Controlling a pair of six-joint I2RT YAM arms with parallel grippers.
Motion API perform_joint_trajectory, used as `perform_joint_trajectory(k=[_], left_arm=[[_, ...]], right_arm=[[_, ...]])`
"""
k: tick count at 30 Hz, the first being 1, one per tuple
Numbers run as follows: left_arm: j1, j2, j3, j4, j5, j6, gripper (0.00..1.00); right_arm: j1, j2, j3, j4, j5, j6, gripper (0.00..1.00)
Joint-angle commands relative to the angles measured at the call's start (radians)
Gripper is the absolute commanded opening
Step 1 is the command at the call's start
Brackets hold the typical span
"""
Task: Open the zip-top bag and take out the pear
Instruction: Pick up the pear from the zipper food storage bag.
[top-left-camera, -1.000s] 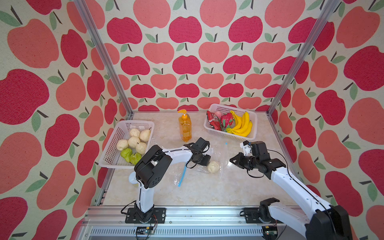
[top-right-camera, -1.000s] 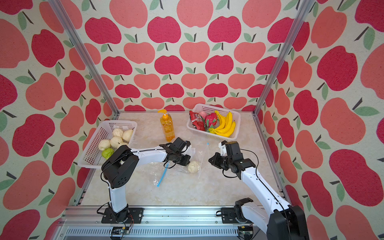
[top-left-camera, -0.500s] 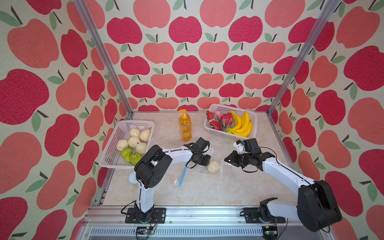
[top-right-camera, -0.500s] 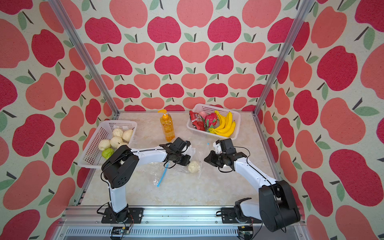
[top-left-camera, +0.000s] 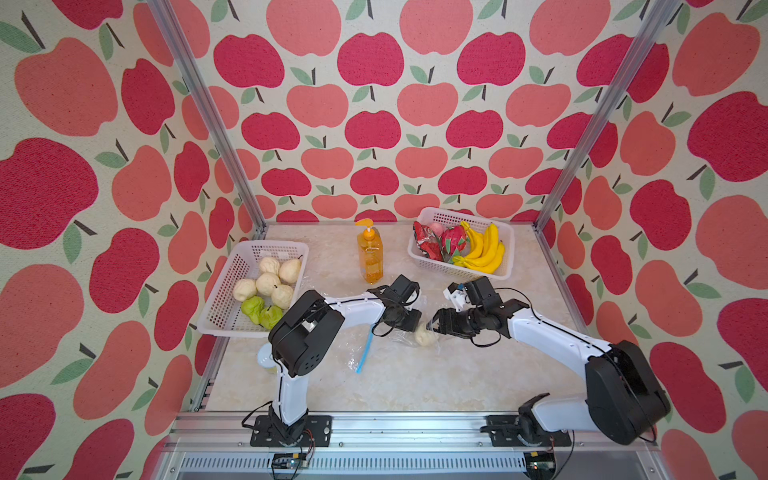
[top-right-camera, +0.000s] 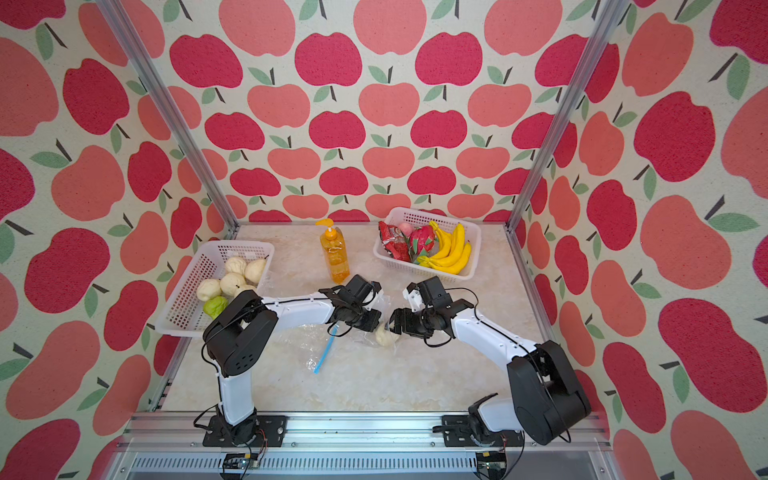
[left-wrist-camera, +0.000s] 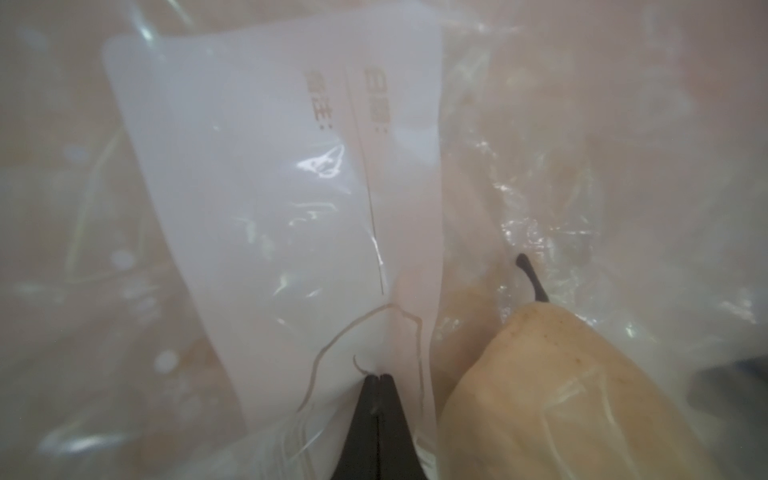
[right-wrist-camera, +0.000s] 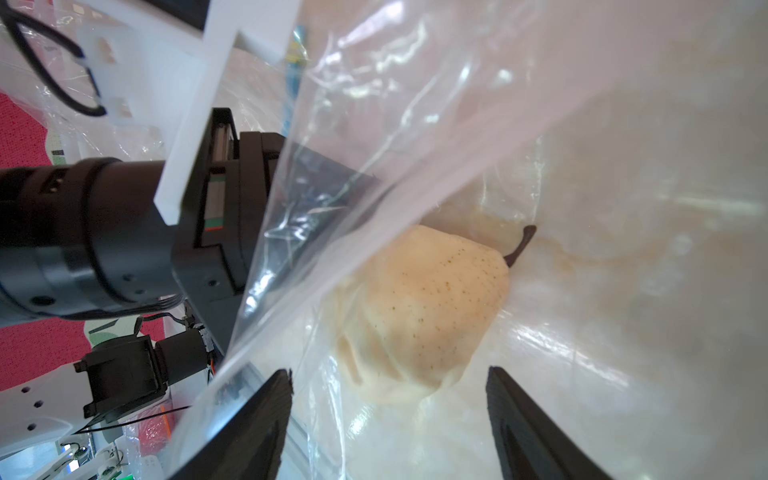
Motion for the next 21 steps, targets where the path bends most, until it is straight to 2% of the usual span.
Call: perform_joint_trajectory(k=[1,15,18,21], left_arm=[[0.006,0.025,-0.028,-0.033,-0.011,0.010,0.00],[0.016,0.017,-0.055,-0.010,0.003,-0.001,0.00],[0.019,0.017,-0.063,-0.002,0.005,-0.003,0.00],[0.020,0.018,-0.069,-0.002,0.007,-0.002,0.00]], right_arm=[[0.024,0.020,0.022,-0.049,0.049,-0.030,0.79],[0.121,0.164,0.054,0.059,0.155,0.112,0.86],[0.135,0.198,0.083,0.041,0.224,0.133,0.85],[0.136,0.214,0.111,0.015,0.256,0.140,0.79]])
